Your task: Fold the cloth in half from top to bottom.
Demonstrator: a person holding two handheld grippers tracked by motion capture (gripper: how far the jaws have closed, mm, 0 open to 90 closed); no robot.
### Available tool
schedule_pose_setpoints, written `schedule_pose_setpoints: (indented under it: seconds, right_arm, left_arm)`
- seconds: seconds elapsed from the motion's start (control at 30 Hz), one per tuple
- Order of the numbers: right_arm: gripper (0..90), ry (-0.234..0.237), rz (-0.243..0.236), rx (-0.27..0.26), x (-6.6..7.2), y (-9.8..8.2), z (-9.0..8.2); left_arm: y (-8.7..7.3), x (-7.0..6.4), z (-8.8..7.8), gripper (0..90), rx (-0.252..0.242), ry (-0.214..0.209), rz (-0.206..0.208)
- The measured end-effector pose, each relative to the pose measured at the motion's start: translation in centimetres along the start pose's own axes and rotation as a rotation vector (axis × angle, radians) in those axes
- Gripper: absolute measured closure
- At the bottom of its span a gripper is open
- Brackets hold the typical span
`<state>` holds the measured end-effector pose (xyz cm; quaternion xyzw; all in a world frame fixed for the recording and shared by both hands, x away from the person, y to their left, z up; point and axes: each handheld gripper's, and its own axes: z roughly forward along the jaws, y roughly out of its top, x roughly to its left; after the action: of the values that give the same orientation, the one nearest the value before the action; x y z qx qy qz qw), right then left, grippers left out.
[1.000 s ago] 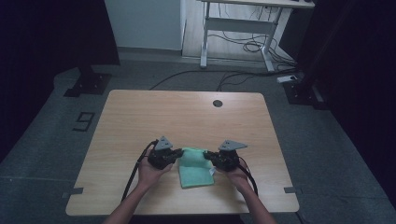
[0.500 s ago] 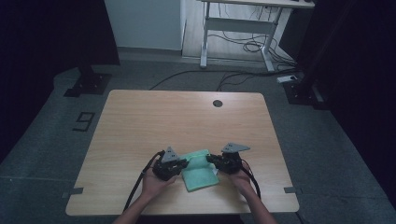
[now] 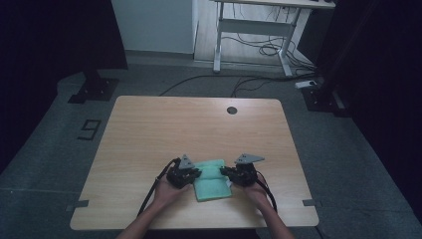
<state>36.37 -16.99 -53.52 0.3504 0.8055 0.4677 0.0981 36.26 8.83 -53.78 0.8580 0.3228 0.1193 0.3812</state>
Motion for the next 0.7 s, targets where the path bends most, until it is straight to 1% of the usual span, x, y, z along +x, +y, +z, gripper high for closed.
schedule_pose_setpoints:
  seconds: [0.07, 0.13, 0.23, 0.3, 0.33, 0.43, 0.47, 0.6, 0.67, 0.7]
  right_arm:
    - [84.3, -0.007, 0.008, 0.000, 0.0, 0.1, 0.1]
    - [84.3, -0.015, 0.012, 0.000, 0.0, 0.1, 0.2]
    - [84.1, -0.018, 0.023, -0.005, 0.0, 0.1, 0.1]
    - [84.1, -0.009, 0.029, -0.022, 0.0, 0.1, -0.2]
    - [84.0, -0.006, 0.031, -0.030, 0.0, 0.1, -0.4]
    - [83.1, 0.005, 0.020, -0.043, 0.4, 0.0, -1.1]
    - [82.9, 0.007, 0.016, -0.045, 0.4, -0.1, -1.2]
    - [80.7, 0.024, 0.000, -0.045, 1.1, -0.8, -1.7]
    - [80.3, 0.028, -0.003, -0.033, 1.2, -1.3, -1.6]
    - [80.6, 0.023, -0.006, -0.022, 1.2, -1.6, -1.5]
  left_arm:
    - [0.7, 0.7, 0.5, 82.7, 0.010, 0.009, 0.000]
    - [1.3, 1.4, 1.0, 82.6, 0.018, 0.007, -0.001]
    - [1.8, 1.6, 0.8, 83.6, 0.006, 0.000, -0.010]
    - [1.8, 1.3, -0.1, 84.3, -0.026, -0.002, -0.011]
    - [1.7, 0.9, -0.8, 84.3, -0.050, -0.005, -0.007]
    - [1.2, -0.1, -2.0, 83.8, -0.084, -0.006, 0.013]
    - [0.9, -0.5, -2.4, 83.7, -0.095, -0.017, 0.015]
    - [0.0, -1.6, -2.5, 82.0, -0.088, -0.030, 0.031]
    - [-0.4, -2.0, -2.1, 80.5, -0.075, -0.041, 0.031]
    - [-0.5, -2.2, -2.0, 80.5, -0.069, -0.042, 0.038]
